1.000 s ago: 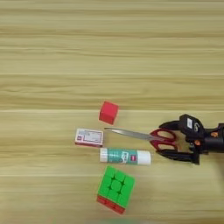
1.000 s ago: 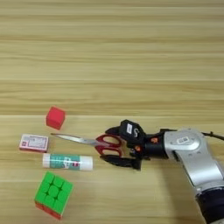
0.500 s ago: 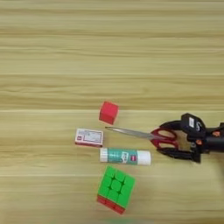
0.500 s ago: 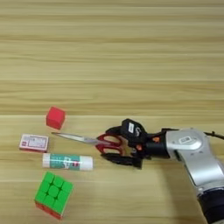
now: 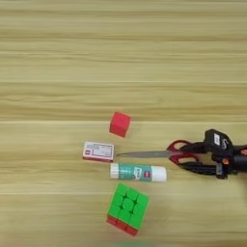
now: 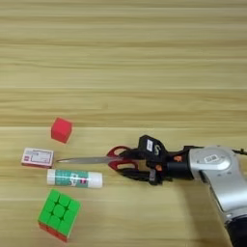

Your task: Move the objects on the table

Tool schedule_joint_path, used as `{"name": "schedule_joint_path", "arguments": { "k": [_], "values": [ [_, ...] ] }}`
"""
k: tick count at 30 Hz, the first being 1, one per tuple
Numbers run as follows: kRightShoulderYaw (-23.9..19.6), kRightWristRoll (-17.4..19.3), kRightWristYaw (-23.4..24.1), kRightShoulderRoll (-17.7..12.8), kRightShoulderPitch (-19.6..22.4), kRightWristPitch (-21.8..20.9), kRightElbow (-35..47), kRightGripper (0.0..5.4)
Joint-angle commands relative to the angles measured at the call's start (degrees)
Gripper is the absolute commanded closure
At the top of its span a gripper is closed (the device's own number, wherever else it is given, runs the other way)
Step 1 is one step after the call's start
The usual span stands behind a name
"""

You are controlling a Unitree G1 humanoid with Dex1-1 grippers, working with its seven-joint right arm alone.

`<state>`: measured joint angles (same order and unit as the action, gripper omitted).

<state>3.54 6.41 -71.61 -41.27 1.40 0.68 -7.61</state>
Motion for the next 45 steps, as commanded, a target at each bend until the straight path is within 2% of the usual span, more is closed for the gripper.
{"name": "schedule_joint_path", "arguments": {
  "k": [1, 14, 26, 30, 36, 43, 45],
  "values": [
    [-2.0, 0.4, 1.3, -3.3, 0.7, -0.1, 2.2, 3.82],
    [-1.5, 0.0, 0.2, -5.2, -3.8, 0.5, 3.1, 5.38],
    [-1.6, 0.1, 0.2, -6.3, -7.1, 0.6, 2.4, 5.38],
    [-1.6, 0.5, 0.3, -6.0, -6.1, 0.6, 2.5, 5.38],
    [-3.3, 3.7, -0.3, -5.7, -3.4, 2.3, 5.7, 4.65],
    [-8.2, 12.9, -1.6, -5.2, 0.9, 9.1, 12.7, 3.68],
    [-8.9, 14.5, -1.7, -5.0, 1.8, 10.5, 13.9, 3.5]
  ]
}}
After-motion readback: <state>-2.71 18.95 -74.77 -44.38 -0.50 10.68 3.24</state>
